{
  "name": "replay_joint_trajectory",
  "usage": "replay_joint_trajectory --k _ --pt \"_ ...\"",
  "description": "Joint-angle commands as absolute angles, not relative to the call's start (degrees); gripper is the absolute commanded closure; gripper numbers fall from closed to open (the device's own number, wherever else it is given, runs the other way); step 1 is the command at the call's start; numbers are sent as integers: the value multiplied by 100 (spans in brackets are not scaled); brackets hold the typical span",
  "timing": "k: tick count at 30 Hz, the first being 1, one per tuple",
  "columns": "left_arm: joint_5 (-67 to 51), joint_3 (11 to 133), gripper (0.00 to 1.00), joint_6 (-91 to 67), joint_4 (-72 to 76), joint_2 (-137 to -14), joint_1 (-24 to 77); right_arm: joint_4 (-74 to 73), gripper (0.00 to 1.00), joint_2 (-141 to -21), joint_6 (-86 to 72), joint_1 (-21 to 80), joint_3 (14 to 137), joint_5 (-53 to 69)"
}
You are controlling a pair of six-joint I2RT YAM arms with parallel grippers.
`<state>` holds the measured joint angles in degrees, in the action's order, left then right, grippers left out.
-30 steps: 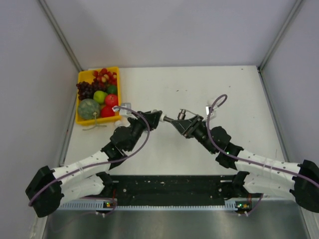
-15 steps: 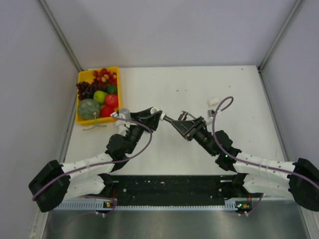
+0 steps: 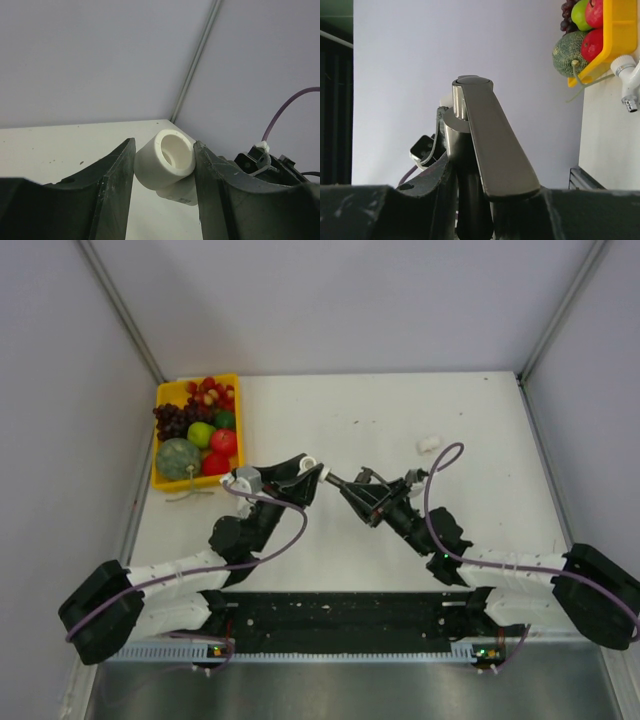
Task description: Install the water faucets
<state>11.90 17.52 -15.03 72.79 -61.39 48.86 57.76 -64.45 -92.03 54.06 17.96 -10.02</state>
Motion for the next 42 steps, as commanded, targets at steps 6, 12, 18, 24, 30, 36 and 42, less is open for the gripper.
replay_joint_trajectory --k 6,12,18,24,30,36,42 --pt "1501 1758 100 -2092 7393 -5696 5256 5986 61 -6443 -9220 5432 1898 -808" --pt "2065 1679 100 -2206 7120 -5581 5256 5493 43 -6126 -8939 5423 1899 -1055" --pt "3066 2152 100 -2320 5840 -5572 5256 5274 4 -5916 -8430 5423 2082 -818" --pt "3831 2636 100 -2829 4238 -5555 5238 4027 1 -5327 -7814 5423 2136 -1133" --pt "4008 3119 100 -3620 2894 -5282 5010 3218 1 -5028 -7323 5432 2074 -1187" --pt "2729 4042 100 -4551 917 -5431 4194 1892 1 -4975 -4533 5432 2811 -686" --pt "995 4517 100 -4861 27 -5625 3384 836 1 -4536 -1297 5432 3392 -599"
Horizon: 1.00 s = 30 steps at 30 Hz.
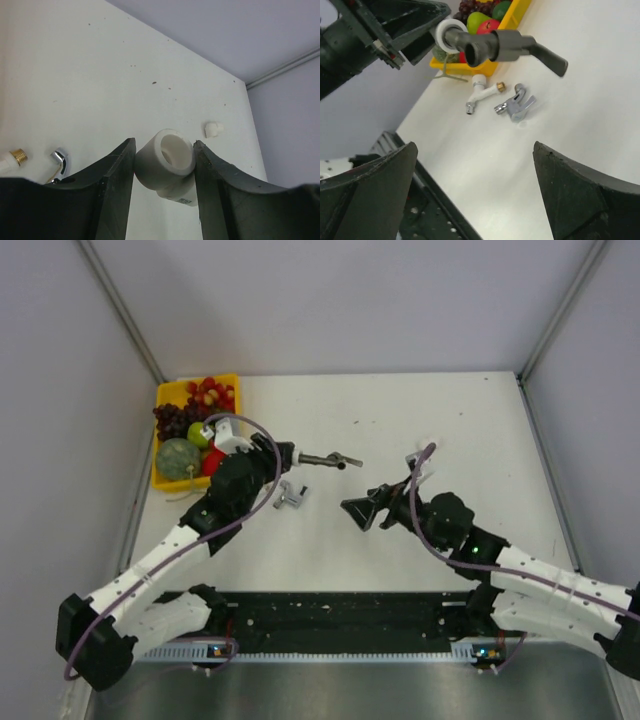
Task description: Install the water faucets
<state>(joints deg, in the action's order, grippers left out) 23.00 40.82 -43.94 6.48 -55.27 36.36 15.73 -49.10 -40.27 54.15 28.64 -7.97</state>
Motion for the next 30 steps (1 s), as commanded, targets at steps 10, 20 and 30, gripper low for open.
replay_joint_trajectory --k 10,20,30 --pt "71 5246 100 -4641 -1133 -5950 3331 870 2 -4684 2029 5432 3735 394" --pt "-404 5475 100 -4588 -1222 -6029 3331 817 30 -5475 2452 5502 4148 730" --pt "-466 5380 100 -4632 -1029 -5898 3357 1414 88 -5880 1786 5502 4166 573"
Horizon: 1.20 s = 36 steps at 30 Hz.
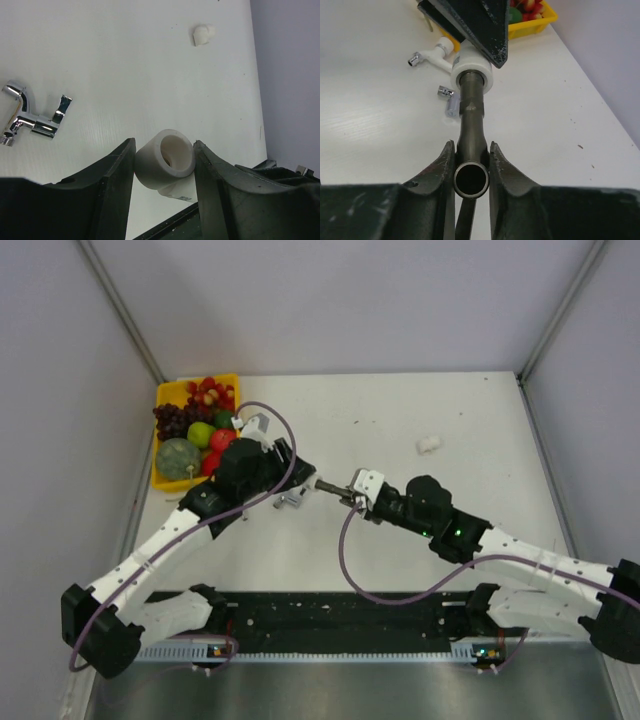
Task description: Install the water faucets
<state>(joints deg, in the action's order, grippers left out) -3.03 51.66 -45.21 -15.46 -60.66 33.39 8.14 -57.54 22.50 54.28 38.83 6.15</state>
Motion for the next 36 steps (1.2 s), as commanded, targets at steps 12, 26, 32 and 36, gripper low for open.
replay_joint_trajectory --k 12,26,32,36 --pt "763 3360 100 -3667 2272 -4615 4121 3416 100 -5863 -3843 5476 3386 -191" --pt "413 1705 100 -1187 7012 -5115 5124 7206 100 -6802 -10000 5502 1635 -1213" --pt "1342 1687 100 -1265 6945 -5107 5186 7102 73 -6584 -9871 5511 1644 -1494" --pt "2818 2047 100 -1817 5244 -4695 5177 6524 40 -6101 -9143 5511 1582 -1652"
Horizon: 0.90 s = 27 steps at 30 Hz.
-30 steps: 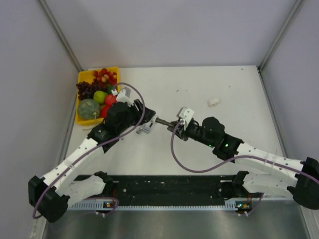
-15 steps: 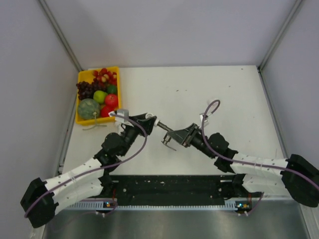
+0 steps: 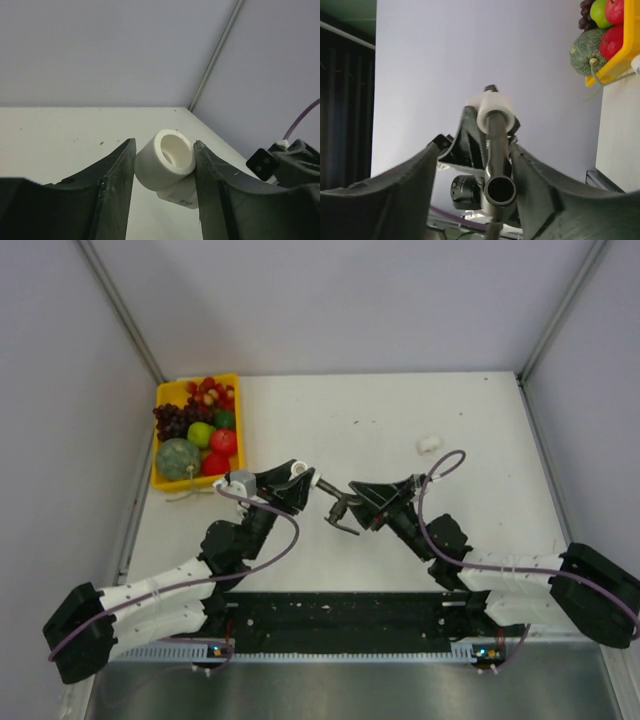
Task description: Install the water faucets
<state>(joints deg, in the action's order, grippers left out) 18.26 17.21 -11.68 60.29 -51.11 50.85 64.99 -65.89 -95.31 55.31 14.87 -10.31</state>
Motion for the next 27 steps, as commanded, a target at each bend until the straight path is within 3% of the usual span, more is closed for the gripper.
replay_joint_trajectory --k 1,7,12,19,27 --pt "3082 2170 100 -2002 4803 -4589 5168 6260 34 -5891 -8906 5511 1591 -1696" --pt "3665 3100 100 -3319 2037 -4219 4993 4048 19 -4590 -6964 5511 1959 -2196" --pt "3429 4129 100 -3946 109 -4526 4764 2535 18 -4078 -3689 5511 2635 -2207" --pt "2270 5377 100 -4017 -1422 -5228 4317 574 10 -4271 855 5511 3734 -652" --pt "774 6371 100 -3762 -2512 -6143 3674 -97 3 -4359 3636 5633 3718 -35"
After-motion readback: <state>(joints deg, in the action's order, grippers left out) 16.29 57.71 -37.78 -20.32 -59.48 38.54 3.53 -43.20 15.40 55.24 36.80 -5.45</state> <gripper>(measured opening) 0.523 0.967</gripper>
